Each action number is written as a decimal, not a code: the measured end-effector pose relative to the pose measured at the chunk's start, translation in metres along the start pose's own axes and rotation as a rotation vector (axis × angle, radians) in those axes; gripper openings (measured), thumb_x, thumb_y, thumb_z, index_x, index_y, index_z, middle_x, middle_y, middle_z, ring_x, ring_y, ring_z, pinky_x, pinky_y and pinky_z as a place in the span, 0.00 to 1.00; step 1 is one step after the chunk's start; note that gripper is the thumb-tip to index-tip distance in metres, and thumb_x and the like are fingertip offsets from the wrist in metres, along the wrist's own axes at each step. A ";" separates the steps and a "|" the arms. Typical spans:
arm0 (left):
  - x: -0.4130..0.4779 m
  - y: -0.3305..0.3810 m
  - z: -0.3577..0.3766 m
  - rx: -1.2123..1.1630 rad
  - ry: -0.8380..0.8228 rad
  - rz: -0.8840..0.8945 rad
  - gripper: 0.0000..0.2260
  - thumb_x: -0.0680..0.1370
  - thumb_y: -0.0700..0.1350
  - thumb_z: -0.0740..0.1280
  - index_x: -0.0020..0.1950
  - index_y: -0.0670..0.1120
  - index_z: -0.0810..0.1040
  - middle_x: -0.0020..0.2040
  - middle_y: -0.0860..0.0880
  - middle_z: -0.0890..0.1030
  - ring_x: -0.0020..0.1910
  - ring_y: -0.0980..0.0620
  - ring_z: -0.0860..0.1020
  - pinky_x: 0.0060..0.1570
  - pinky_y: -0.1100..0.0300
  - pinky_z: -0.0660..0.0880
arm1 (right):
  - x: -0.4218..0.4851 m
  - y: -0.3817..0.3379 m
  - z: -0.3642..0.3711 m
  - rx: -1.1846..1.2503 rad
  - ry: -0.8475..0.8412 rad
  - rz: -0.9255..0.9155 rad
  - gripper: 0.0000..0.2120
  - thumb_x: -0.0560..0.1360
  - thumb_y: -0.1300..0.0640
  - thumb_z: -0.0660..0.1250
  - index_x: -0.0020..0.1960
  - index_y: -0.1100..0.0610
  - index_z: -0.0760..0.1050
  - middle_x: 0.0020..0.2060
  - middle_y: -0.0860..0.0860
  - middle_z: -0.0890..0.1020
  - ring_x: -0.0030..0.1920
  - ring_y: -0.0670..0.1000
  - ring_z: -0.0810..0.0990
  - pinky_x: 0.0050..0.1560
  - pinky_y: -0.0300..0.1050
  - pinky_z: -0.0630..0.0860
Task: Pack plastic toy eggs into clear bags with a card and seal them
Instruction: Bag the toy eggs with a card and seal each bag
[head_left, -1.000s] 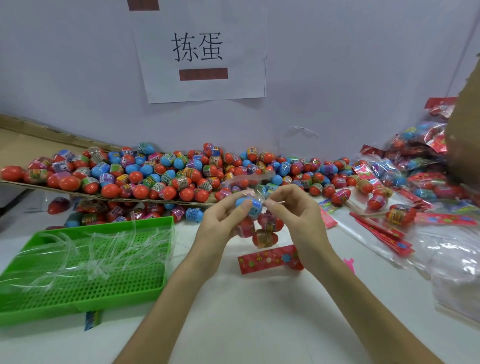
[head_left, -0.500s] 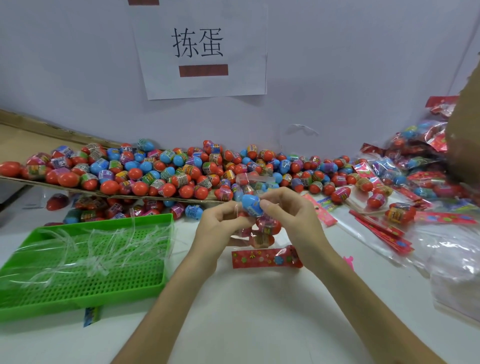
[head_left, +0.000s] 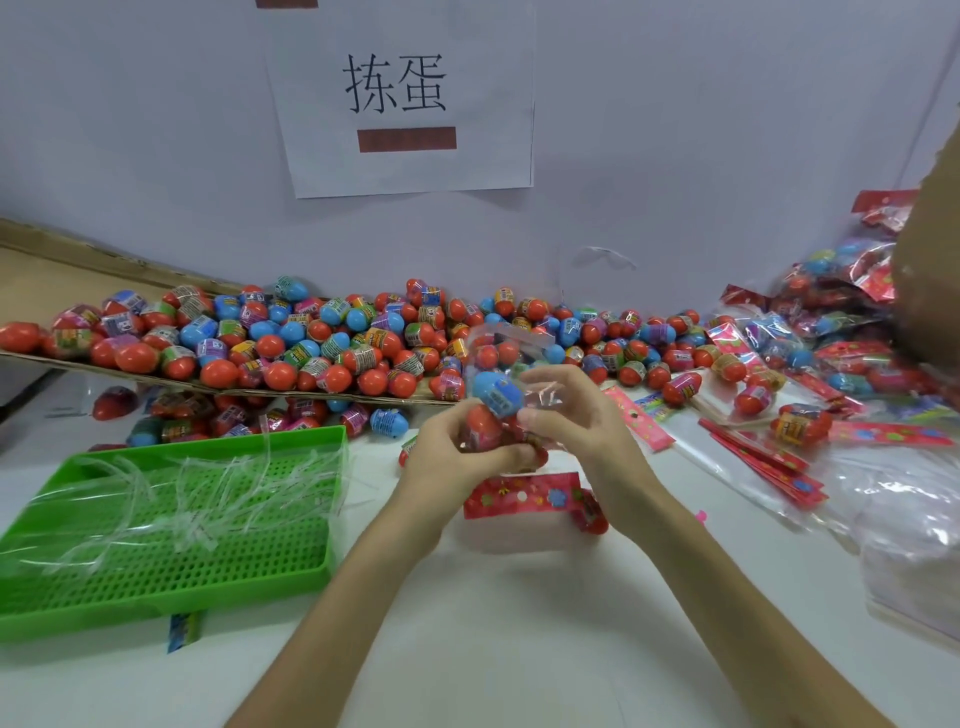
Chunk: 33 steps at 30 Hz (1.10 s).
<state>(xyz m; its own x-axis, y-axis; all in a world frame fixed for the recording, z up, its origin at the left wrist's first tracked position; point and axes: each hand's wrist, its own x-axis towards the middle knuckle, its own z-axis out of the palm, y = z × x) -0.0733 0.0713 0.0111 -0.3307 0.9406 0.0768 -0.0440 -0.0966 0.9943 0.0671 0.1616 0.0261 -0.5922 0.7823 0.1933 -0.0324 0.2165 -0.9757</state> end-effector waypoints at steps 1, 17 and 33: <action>0.000 0.000 -0.002 0.008 0.030 0.016 0.17 0.71 0.37 0.80 0.59 0.44 0.83 0.49 0.41 0.87 0.50 0.42 0.87 0.52 0.54 0.83 | 0.000 0.001 0.001 -0.032 -0.010 0.008 0.17 0.71 0.51 0.73 0.59 0.50 0.77 0.54 0.49 0.82 0.55 0.50 0.83 0.51 0.46 0.83; 0.004 0.000 -0.001 -0.011 0.200 0.056 0.11 0.80 0.43 0.71 0.62 0.47 0.83 0.49 0.48 0.87 0.49 0.50 0.85 0.46 0.55 0.83 | -0.005 0.011 0.011 -0.109 -0.009 -0.048 0.24 0.70 0.58 0.80 0.58 0.39 0.75 0.49 0.40 0.85 0.49 0.42 0.84 0.48 0.32 0.78; 0.002 0.000 -0.004 -0.009 0.173 0.134 0.07 0.79 0.33 0.70 0.47 0.43 0.85 0.36 0.47 0.82 0.34 0.52 0.80 0.37 0.60 0.79 | -0.001 0.002 0.003 -0.002 0.070 -0.065 0.09 0.76 0.54 0.74 0.56 0.48 0.80 0.49 0.47 0.85 0.48 0.49 0.84 0.46 0.43 0.82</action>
<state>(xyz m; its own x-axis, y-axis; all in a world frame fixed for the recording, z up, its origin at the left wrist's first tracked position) -0.0775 0.0719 0.0107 -0.4910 0.8493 0.1941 0.0033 -0.2210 0.9753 0.0656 0.1596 0.0239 -0.5314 0.8052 0.2632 -0.0678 0.2693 -0.9607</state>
